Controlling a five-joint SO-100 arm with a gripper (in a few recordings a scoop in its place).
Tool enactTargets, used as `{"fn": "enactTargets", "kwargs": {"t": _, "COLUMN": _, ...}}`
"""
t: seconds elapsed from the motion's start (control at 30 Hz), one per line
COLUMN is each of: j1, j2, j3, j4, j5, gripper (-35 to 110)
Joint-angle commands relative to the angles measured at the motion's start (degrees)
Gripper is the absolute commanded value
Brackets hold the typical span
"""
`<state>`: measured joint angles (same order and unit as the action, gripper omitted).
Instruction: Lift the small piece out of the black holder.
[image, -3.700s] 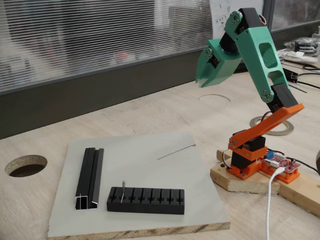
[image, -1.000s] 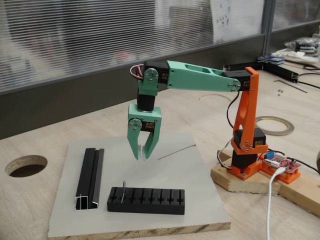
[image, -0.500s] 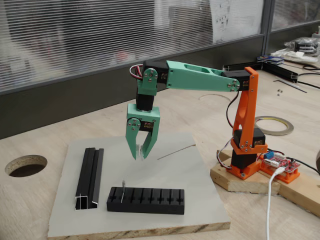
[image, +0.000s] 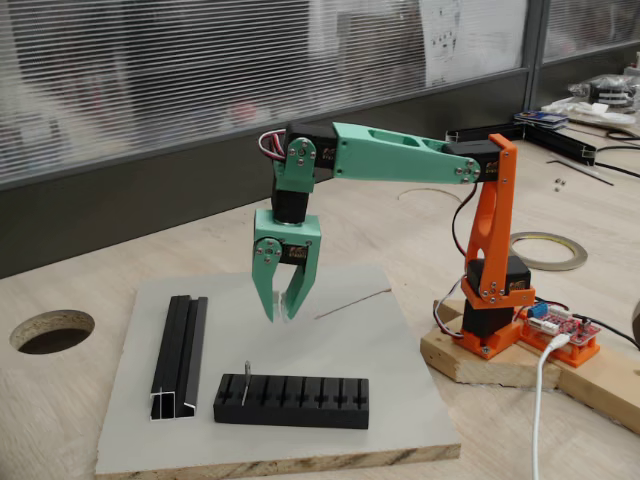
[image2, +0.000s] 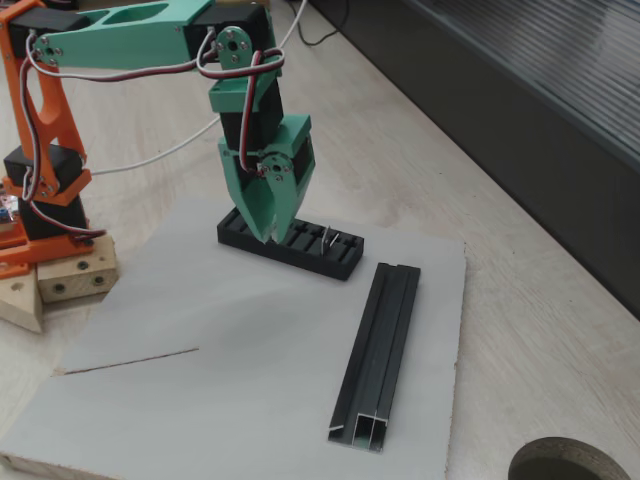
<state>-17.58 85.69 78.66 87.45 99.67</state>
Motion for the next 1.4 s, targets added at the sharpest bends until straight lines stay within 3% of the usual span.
{"fn": "enactTargets", "kwargs": {"t": 0.0, "j1": -0.7, "j2": 1.76, "j3": -0.7, "j4": 0.44, "j5": 1.05, "gripper": 13}}
{"fn": "enactTargets", "kwargs": {"t": 0.27, "j1": -0.62, "j2": 1.76, "j3": -0.79, "j4": -1.14, "j5": 3.34, "gripper": 14}}
{"fn": "enactTargets", "kwargs": {"t": 0.43, "j1": -0.62, "j2": 1.76, "j3": -0.09, "j4": -6.33, "j5": 10.46, "gripper": 25}}
{"fn": "enactTargets", "kwargs": {"t": 0.63, "j1": -0.62, "j2": 1.67, "j3": 0.0, "j4": -6.24, "j5": 10.72, "gripper": 34}}
{"fn": "enactTargets", "kwargs": {"t": 1.37, "j1": -7.91, "j2": 0.53, "j3": 0.09, "j4": -6.86, "j5": 11.25, "gripper": 33}}
